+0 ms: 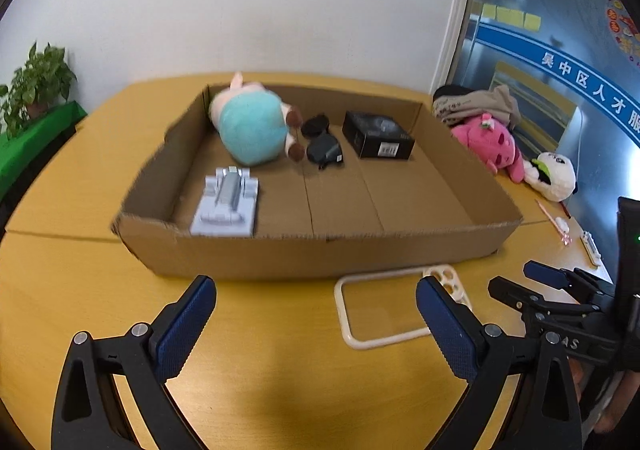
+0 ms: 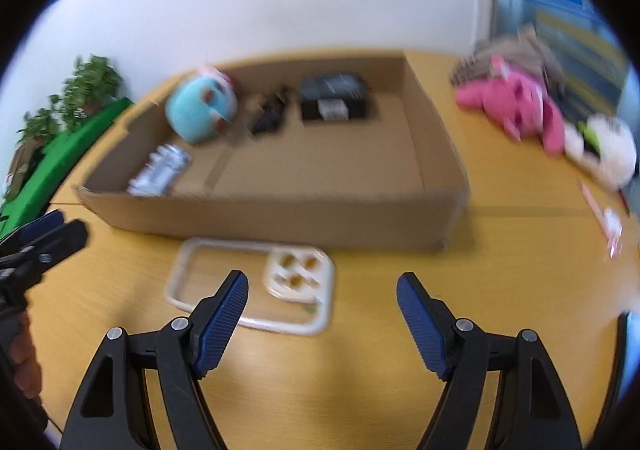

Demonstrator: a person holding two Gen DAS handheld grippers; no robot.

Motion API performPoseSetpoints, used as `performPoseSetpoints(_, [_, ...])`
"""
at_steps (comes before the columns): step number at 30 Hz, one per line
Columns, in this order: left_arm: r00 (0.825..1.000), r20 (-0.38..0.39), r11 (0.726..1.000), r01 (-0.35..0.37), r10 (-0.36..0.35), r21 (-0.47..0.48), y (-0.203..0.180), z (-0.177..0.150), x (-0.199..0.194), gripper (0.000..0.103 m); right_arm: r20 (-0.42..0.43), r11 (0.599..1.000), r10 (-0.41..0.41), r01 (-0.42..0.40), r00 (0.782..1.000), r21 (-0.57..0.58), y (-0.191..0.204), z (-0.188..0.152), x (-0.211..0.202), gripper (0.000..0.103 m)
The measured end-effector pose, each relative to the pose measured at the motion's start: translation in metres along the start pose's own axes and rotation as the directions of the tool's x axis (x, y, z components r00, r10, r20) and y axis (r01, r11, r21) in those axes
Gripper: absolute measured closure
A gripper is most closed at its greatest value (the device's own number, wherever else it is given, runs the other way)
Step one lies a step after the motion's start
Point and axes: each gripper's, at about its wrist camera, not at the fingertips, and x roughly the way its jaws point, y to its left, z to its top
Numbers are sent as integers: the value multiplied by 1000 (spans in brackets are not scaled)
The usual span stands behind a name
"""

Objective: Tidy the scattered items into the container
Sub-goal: 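Move both tools toward the clear phone case on the table, then close the right gripper on the clear phone case while the left gripper grips its other end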

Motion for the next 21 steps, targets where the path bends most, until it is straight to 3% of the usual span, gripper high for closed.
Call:
performPoseSetpoints(5, [995, -102, 1000, 6, -8, -19, 2, -14, 40, 15, -78, 999, 11, -7, 997, 49, -15, -9, 35, 26])
performPoseSetpoints(10, [979, -198, 999, 31, -38, -39, -3, -23, 78, 38, -102, 998, 58, -56, 993, 20, -2, -10, 48, 26])
performPoseSetpoints(12, [981, -192, 1000, 25, -26, -9, -11, -25, 82, 40, -115, 996, 85, -85, 990, 4, 4, -12, 51, 25])
performPoseSetpoints(14, [980, -192, 998, 58, -59, -7, -16, -25, 85, 41, -109, 995, 88, -92, 990, -25, 10, -13, 51, 25])
performPoseSetpoints(18, [966, -222, 990, 140, -132, 22, -27, -28, 84, 56, -117, 974, 211, -219, 970, -59, 21, -17, 49, 25])
performPoseSetpoints(21, [963, -233, 986, 153, -134, 65, -27, -37, 72, 56, -140, 961, 205, -226, 969, -156, 35, -32, 39, 24])
